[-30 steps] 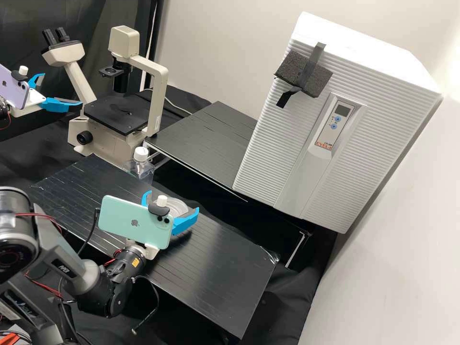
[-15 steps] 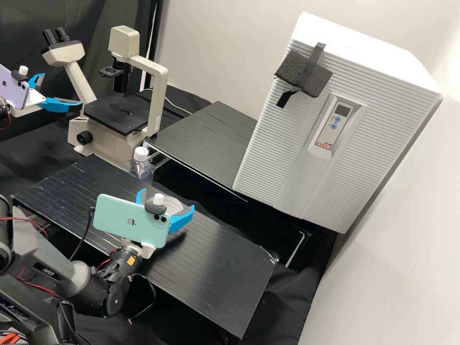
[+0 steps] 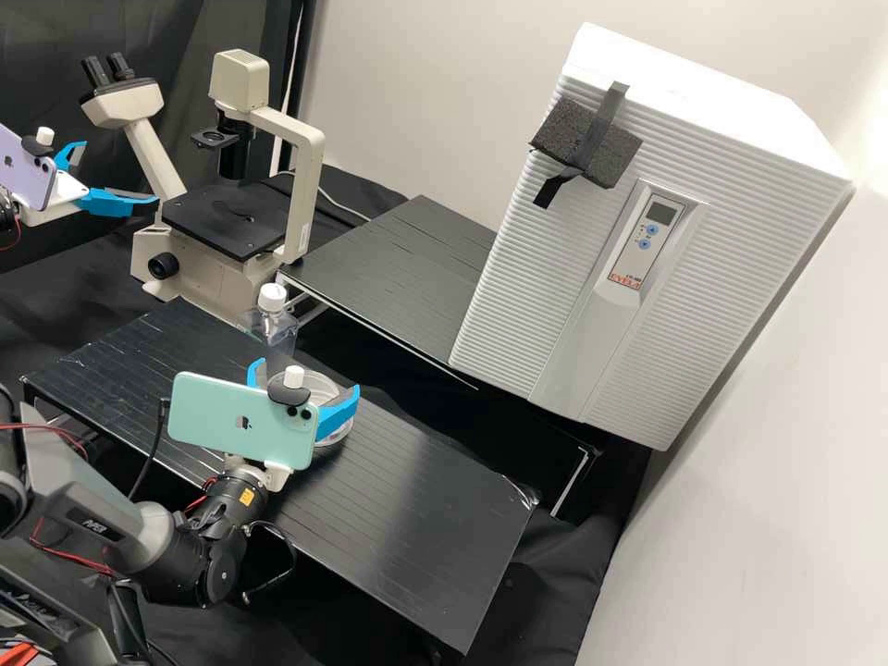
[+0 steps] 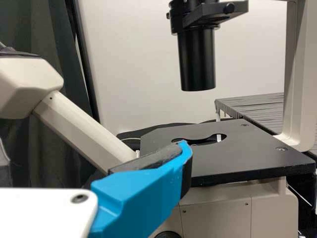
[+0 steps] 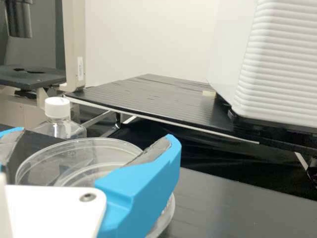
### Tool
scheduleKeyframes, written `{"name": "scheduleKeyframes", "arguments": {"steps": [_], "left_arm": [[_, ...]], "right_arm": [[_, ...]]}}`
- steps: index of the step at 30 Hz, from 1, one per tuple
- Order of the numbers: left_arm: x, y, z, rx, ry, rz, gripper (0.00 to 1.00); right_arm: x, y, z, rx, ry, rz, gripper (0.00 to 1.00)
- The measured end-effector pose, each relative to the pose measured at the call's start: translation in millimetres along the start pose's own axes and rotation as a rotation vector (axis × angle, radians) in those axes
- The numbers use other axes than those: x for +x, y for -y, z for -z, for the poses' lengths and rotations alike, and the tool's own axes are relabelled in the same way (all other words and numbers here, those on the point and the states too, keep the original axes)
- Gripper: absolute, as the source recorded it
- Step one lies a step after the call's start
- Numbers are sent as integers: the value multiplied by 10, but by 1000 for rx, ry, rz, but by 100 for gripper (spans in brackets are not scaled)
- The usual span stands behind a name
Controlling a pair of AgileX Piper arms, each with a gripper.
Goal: Close the petri dish lid.
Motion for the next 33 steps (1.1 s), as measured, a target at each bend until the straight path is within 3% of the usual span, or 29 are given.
{"name": "scheduleKeyframes", "arguments": {"steps": [16, 17, 33], "left_arm": [[0, 0, 0, 0, 0, 0, 100], [0, 0, 0, 0, 0, 0, 100], [0, 0, 0, 0, 0, 0, 100]], "right_arm": [[4, -9, -83, 3, 43, -12, 0], [5, -8, -89, 4, 46, -13, 100], [-7, -35, -133, -9, 75, -35, 100]]}}
